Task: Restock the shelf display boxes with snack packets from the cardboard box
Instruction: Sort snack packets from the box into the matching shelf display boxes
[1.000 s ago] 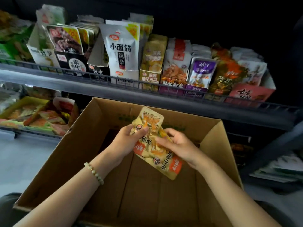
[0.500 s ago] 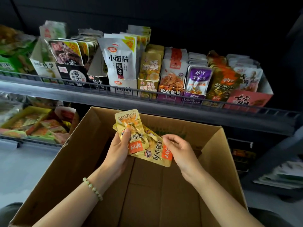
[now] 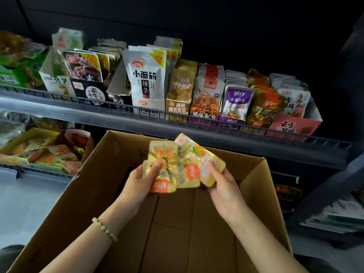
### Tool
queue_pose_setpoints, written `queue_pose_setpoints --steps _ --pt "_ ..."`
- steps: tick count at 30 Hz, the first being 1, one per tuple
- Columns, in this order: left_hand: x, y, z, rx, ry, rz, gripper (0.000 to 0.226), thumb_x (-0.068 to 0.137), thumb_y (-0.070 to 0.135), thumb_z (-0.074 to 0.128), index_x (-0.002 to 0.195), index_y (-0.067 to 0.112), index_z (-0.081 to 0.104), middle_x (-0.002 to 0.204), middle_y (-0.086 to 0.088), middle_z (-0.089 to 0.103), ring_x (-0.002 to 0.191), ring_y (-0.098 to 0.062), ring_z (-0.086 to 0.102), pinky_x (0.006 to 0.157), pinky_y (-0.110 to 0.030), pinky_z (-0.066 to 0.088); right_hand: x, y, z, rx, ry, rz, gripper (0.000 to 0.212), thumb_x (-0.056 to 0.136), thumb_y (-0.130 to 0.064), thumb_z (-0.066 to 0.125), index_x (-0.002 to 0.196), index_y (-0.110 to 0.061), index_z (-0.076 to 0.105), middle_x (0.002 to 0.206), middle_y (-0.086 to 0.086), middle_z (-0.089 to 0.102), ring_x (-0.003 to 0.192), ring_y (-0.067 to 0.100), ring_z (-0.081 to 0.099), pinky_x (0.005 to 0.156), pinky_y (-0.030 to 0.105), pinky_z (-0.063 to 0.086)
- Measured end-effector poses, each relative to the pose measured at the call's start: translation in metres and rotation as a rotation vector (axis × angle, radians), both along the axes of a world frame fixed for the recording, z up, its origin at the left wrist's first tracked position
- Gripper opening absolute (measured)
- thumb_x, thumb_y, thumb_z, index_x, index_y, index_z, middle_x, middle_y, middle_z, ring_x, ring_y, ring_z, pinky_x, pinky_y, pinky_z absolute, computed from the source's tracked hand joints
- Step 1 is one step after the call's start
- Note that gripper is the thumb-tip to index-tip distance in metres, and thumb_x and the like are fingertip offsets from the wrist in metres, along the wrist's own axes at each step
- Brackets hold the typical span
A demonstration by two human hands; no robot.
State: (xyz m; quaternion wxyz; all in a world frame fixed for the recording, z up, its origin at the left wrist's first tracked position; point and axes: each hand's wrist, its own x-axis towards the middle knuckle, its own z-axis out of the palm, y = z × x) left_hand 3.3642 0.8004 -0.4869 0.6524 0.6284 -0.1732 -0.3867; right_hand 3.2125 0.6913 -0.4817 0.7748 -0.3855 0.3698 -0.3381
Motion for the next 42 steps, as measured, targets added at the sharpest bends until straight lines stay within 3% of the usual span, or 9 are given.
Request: queue_pose_setpoints --steps 3,6,12,21,26,30,33,36,42 --pt "0.012 0.004 0.003 -0.056 0.032 0.125 0.012 0.097 0.028 0.051 0.104 0.021 0.058 0.093 -0.005 0.074 0.073 -0.014 0.072 0.054 -0.024 0.058 -0.004 -0.009 0.005 -0.1 0.033 -0.084 0.033 0.094 -0.024 0.054 0.127 -0.022 0.054 0.115 0.0 0.067 0.106 0.013 0.063 0.094 0.034 0.049" --pt "0.019 0.006 0.006 -0.054 0.003 0.191 0.012 0.098 0.032 0.047 0.104 0.025 0.054 0.094 -0.001 0.07 0.068 -0.009 0.071 0.045 -0.02 0.054 -0.006 -0.013 0.003 -0.18 0.147 -0.087 0.032 0.096 -0.026 0.052 0.128 -0.022 0.05 0.113 0.002 0.066 0.099 0.012 0.066 0.075 0.029 0.054" --pt "0.027 -0.002 0.019 -0.161 -0.062 0.218 0.022 0.099 0.033 0.044 0.114 0.02 0.053 0.097 -0.002 0.071 0.069 -0.008 0.072 0.044 -0.019 0.053 -0.003 -0.026 0.016 0.074 0.031 -0.036 0.048 0.084 -0.01 0.066 0.127 -0.012 0.046 0.109 0.011 0.067 0.091 0.019 0.068 0.058 0.024 0.058" --pt "0.049 -0.019 0.04 -0.313 -0.167 0.303 0.021 0.1 0.034 0.042 0.109 0.021 0.056 0.097 -0.002 0.073 0.077 -0.014 0.073 0.047 -0.021 0.055 0.044 -0.083 0.101 -0.512 0.187 -0.104 0.016 0.085 -0.011 0.069 0.098 -0.019 0.063 0.102 -0.001 0.07 0.093 0.012 0.068 0.076 0.025 0.055" --pt "0.05 -0.019 0.038 -0.325 -0.159 0.312 0.017 0.099 0.034 0.042 0.106 0.025 0.056 0.092 0.002 0.074 0.076 -0.012 0.073 0.047 -0.022 0.055 0.093 -0.12 0.15 -0.887 0.263 -0.152 0.012 0.09 -0.012 0.064 0.094 -0.022 0.058 0.094 -0.006 0.066 0.084 0.003 0.064 0.066 0.012 0.051" --pt "0.048 -0.021 0.035 -0.329 -0.135 0.299 0.015 0.098 0.034 0.043 0.104 0.029 0.056 0.09 0.005 0.075 0.077 -0.013 0.073 0.047 -0.023 0.056 0.126 -0.147 0.165 -1.173 0.551 -0.12 0.013 0.089 -0.017 0.066 0.097 -0.009 0.061 0.087 -0.003 0.063 0.071 0.002 0.056 0.063 0.012 0.045" --pt "0.047 -0.022 0.033 -0.333 -0.131 0.283 0.019 0.098 0.034 0.043 0.109 0.025 0.056 0.093 0.0 0.075 0.077 -0.016 0.073 0.047 -0.024 0.056 0.143 -0.154 0.159 -1.272 0.71 0.022 0.017 0.083 -0.018 0.072 0.093 -0.005 0.067 0.094 0.008 0.07 0.082 0.02 0.063 0.076 0.033 0.05" --pt "0.046 -0.024 0.032 -0.335 -0.115 0.274 0.019 0.099 0.033 0.043 0.108 0.024 0.057 0.093 -0.001 0.075 0.075 -0.015 0.072 0.046 -0.023 0.055 0.153 -0.151 0.145 -1.288 0.767 0.168 0.017 0.081 -0.015 0.075 0.096 -0.008 0.069 0.095 0.007 0.07 0.088 0.021 0.064 0.078 0.032 0.05" --pt "0.045 -0.023 0.03 -0.303 -0.105 0.242 0.022 0.095 0.025 0.054 0.116 0.019 0.056 0.102 0.0 0.072 0.085 -0.012 0.072 0.052 -0.023 0.057 0.156 -0.159 0.12 -1.204 0.867 0.189 0.055 0.077 -0.021 0.079 0.125 -0.008 0.056 0.119 0.007 0.063 0.108 0.024 0.06 0.092 0.039 0.05"
